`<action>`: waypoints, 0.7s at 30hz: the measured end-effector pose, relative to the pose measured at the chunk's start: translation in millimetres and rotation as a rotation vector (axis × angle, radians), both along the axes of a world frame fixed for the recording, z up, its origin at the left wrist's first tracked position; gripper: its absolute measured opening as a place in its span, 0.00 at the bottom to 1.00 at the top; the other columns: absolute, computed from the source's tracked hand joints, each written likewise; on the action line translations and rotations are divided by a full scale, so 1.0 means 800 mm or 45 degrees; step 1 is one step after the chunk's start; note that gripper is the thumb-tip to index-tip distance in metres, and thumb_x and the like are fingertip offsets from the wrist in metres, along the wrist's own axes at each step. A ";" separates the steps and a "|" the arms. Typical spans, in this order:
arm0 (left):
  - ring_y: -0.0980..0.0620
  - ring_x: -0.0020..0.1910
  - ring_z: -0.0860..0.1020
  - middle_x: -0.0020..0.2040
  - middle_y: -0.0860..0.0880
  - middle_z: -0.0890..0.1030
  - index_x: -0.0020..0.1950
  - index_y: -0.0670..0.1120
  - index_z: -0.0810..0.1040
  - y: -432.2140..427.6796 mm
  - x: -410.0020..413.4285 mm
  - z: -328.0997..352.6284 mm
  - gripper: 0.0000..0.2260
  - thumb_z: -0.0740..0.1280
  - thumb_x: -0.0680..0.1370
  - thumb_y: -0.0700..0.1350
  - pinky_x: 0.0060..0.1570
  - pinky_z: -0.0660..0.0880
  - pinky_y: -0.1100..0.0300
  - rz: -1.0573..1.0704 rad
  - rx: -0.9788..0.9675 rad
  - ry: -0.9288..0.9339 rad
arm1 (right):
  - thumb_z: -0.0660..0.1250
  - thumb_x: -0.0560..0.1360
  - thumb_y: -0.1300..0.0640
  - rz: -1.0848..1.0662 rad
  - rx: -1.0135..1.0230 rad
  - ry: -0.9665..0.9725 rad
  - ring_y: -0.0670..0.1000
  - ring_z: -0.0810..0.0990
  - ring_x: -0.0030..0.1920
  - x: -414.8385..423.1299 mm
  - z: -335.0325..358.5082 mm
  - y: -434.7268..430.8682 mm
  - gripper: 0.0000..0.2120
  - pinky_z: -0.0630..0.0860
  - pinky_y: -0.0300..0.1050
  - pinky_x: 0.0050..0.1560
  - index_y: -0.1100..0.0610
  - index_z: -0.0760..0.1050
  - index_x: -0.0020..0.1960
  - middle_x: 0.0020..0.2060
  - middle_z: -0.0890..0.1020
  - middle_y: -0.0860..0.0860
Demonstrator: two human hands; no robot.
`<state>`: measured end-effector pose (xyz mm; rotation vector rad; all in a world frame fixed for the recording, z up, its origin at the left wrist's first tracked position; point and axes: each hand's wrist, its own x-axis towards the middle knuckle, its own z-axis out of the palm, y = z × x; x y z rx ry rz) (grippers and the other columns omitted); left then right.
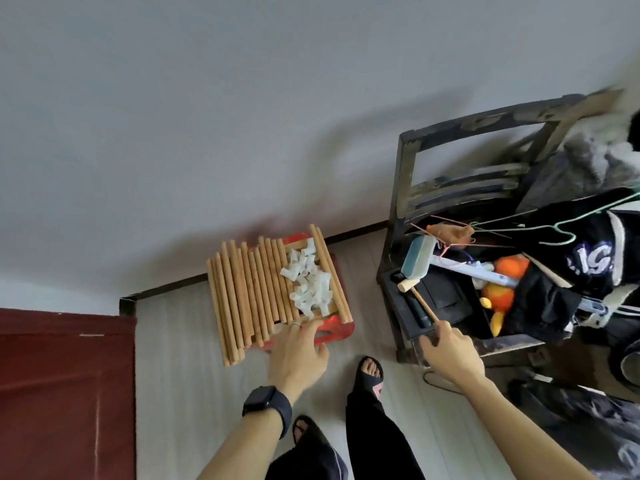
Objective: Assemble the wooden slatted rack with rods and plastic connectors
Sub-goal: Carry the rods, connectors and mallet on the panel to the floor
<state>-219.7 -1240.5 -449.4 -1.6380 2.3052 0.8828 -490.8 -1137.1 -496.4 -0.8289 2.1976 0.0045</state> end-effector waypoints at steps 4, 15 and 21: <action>0.44 0.76 0.65 0.80 0.47 0.62 0.78 0.54 0.66 -0.046 -0.027 -0.089 0.27 0.64 0.78 0.55 0.72 0.66 0.48 -0.089 -0.086 -0.184 | 0.60 0.81 0.44 0.013 0.061 0.117 0.59 0.70 0.66 -0.029 -0.082 -0.047 0.22 0.75 0.56 0.58 0.54 0.67 0.70 0.66 0.73 0.55; 0.40 0.72 0.68 0.74 0.45 0.71 0.75 0.56 0.71 -0.092 -0.033 -0.220 0.26 0.67 0.76 0.56 0.65 0.71 0.42 -0.119 -0.260 -0.327 | 0.62 0.82 0.51 0.110 -0.006 0.343 0.63 0.75 0.57 -0.051 -0.185 -0.057 0.14 0.74 0.58 0.53 0.55 0.75 0.64 0.59 0.78 0.57; 0.44 0.66 0.73 0.68 0.46 0.73 0.70 0.53 0.75 -0.098 -0.018 -0.211 0.24 0.71 0.74 0.46 0.62 0.73 0.47 -0.053 -0.256 -0.097 | 0.62 0.82 0.52 -0.095 -0.070 0.219 0.65 0.79 0.48 -0.020 -0.149 -0.039 0.07 0.77 0.58 0.49 0.53 0.76 0.56 0.54 0.78 0.54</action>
